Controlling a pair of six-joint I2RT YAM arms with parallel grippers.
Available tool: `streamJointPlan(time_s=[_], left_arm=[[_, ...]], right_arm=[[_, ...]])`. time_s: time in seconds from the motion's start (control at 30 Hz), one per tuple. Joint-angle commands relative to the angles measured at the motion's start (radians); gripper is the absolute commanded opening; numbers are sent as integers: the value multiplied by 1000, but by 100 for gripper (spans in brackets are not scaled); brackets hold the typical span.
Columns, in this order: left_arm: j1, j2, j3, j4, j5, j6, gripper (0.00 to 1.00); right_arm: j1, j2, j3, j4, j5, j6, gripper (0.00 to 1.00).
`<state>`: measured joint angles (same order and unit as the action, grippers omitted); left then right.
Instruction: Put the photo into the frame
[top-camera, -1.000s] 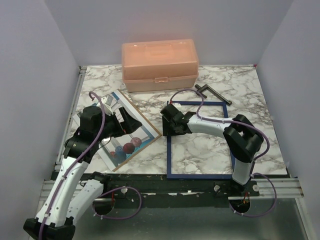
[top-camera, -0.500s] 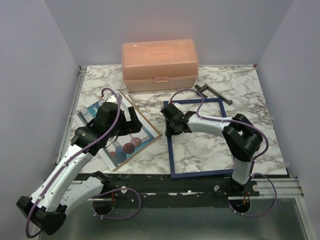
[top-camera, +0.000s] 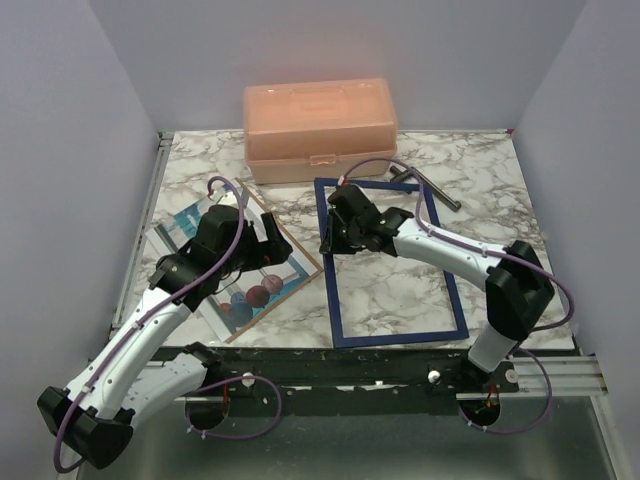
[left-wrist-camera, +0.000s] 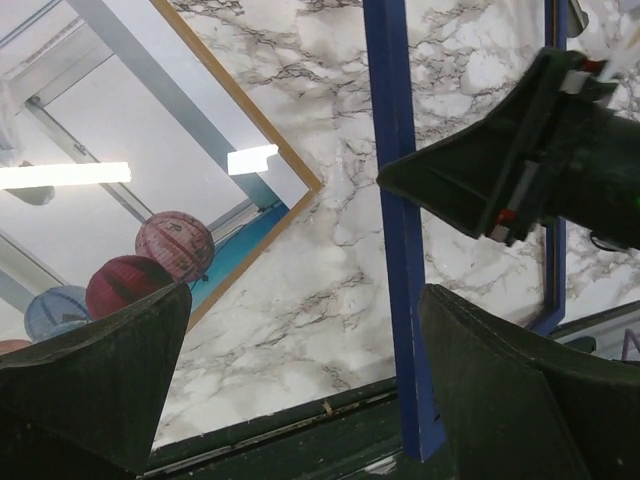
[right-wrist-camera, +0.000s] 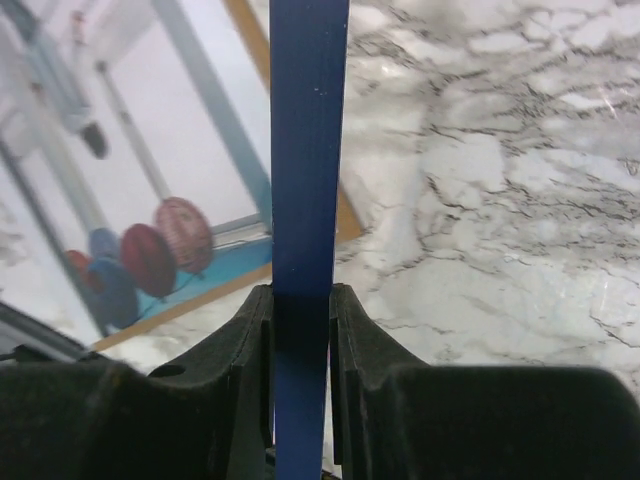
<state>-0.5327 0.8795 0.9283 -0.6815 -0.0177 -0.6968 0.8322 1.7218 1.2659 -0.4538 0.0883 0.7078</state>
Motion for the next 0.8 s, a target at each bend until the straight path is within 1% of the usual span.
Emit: streamJointPlan(time_s=[0.0,0.17,0.27,0.4,0.53,0.67,0.77], left_arm=[[-6,-18,-25,49,16,-46,98],[-4,-48,-60,154,132,-43,99],[-1,-61,-86,237,219,-58,98],[8,-77,-139,387,336,-114,98],[16,-84,-202,572,462,-168,98],[17,-61,-239,715,566,-209,95],[17,-35,-257,794,634,-238,92]], right_arm=[[4,-98,82,-17,-49,-8,1],[1,-153,147,-39,-81,3,1],[-1,-182,178,-44,-134,16,1],[-7,-220,205,-44,-166,39,0],[-14,-254,223,-37,-194,59,0],[-24,-280,224,-10,-236,89,1],[-31,-292,224,12,-271,109,1]])
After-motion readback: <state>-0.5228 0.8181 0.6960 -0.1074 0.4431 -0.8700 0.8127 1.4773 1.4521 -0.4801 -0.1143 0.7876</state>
